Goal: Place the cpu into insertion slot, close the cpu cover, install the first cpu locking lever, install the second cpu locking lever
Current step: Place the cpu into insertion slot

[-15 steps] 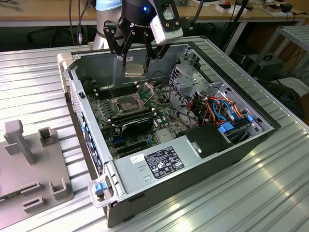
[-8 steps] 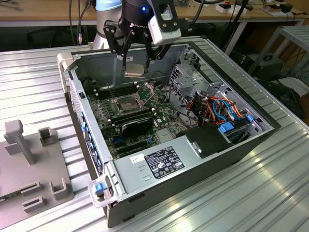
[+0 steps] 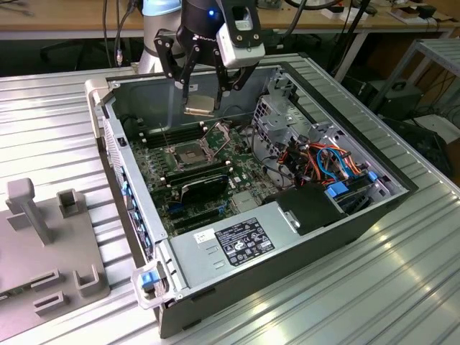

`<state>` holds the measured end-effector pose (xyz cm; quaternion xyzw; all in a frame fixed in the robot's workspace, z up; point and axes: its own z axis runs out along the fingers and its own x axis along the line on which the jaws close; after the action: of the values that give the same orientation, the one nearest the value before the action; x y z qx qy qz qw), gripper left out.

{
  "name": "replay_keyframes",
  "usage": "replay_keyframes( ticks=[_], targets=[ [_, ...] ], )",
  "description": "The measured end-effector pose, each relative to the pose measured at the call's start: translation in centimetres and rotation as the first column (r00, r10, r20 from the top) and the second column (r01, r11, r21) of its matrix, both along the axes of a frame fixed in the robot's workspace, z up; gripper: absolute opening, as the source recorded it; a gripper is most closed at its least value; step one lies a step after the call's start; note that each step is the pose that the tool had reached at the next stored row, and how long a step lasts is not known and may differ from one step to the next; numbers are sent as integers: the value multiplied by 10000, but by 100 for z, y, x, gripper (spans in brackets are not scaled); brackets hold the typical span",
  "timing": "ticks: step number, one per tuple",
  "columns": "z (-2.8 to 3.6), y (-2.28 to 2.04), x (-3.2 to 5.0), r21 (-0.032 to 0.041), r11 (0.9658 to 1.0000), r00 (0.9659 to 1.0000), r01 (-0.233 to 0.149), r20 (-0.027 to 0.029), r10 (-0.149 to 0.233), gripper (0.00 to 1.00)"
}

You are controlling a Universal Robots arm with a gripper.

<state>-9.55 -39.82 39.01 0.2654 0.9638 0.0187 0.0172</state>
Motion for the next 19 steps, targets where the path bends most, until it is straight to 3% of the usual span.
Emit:
replay_keyframes(
  ticks=[9,19],
  targets=[
    [-1,2,0,0,9959,9959,902,0,-902,54],
    [-2,2,0,0,9898,9898,1422,0,-1422,54]
  ],
)
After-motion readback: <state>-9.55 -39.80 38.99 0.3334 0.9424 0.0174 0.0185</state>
